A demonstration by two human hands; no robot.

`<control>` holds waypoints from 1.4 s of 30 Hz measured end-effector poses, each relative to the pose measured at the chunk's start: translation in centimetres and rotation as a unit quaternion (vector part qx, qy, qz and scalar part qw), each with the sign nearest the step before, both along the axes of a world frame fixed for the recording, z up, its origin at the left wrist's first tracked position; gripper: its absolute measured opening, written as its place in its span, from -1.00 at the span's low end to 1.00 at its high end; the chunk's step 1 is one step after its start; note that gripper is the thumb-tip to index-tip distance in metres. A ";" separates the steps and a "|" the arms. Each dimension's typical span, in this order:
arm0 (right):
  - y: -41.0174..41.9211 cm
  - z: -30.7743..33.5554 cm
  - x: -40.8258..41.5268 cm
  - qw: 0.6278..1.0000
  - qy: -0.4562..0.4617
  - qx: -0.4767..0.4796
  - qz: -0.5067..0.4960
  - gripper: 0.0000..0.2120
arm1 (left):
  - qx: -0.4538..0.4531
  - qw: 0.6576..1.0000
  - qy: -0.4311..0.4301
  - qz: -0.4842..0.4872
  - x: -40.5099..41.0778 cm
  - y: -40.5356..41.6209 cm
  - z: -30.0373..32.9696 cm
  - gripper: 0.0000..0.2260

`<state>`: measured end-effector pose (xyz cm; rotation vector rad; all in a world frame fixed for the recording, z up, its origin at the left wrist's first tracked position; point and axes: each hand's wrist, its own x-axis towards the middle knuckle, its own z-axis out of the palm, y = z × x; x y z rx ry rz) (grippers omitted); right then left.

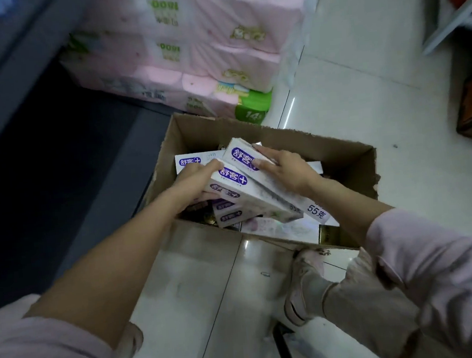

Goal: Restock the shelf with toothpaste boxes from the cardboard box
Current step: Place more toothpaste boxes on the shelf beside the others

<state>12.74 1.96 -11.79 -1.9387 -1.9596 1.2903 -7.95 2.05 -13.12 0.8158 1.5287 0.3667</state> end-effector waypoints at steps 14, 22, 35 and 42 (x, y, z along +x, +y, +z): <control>-3.0 25.9 -13.4 0.960 -0.004 0.255 0.112 -0.23 | 0.210 0.965 0.015 0.156 -12.2 -5.9 29.2 -0.76; -7.3 41.2 -21.0 0.916 0.044 0.349 0.191 -0.37 | 0.321 0.926 0.067 0.187 -19.8 -13.3 44.4 -0.69; -9.7 52.5 -30.7 0.841 0.026 0.434 0.322 -0.37 | 0.366 0.902 0.068 0.218 -26.9 -21.0 54.2 -0.74; -7.6 54.4 -35.9 0.826 0.016 0.438 0.354 -0.35 | 0.415 0.867 0.003 0.277 -31.7 -20.3 53.1 -0.60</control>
